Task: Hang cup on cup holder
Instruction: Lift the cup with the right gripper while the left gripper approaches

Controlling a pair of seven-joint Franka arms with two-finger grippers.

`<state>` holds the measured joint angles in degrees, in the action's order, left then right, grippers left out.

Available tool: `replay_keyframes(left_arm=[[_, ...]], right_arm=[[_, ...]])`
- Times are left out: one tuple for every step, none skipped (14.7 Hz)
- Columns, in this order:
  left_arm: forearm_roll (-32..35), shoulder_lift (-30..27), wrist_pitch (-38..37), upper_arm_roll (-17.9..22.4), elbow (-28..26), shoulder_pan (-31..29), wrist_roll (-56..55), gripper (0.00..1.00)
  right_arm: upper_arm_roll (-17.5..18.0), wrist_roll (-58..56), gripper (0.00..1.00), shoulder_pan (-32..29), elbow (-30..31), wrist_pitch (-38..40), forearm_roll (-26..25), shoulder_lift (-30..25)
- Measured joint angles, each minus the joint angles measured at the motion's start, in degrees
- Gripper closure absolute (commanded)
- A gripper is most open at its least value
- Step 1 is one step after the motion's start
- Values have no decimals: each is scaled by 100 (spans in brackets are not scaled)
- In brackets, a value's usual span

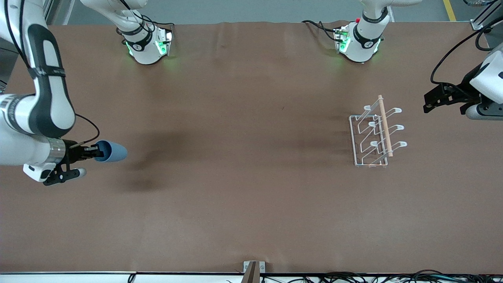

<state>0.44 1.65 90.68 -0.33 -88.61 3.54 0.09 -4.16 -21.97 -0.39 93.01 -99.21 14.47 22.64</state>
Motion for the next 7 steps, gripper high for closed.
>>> replay_keyframes(left_arm=[[0, 0, 0, -3, 1, 6, 5, 0], [0, 0, 0, -14, 1, 12, 16, 0], [0, 0, 0, -40, 1, 16, 55, 2], [0, 0, 0, -82, 1, 19, 174, 2], [0, 0, 0, -130, 1, 24, 409, 2], [0, 0, 0, -178, 1, 33, 671, 2], [0, 3, 0, -221, 0, 46, 888, 2]], right_arm=[[32, 137, 100, 87, -88, 249, 399, -5], [105, 330, 100, 177, -112, 408, 853, -1], [225, 563, 100, 263, -112, 474, 1272, 10], [391, 792, 100, 330, -114, 479, 1634, 24], [603, 960, 100, 370, -129, 474, 1955, 34], [809, 1059, 100, 397, -166, 468, 2262, 38], [982, 1123, 100, 418, -201, 468, 2603, 38]])
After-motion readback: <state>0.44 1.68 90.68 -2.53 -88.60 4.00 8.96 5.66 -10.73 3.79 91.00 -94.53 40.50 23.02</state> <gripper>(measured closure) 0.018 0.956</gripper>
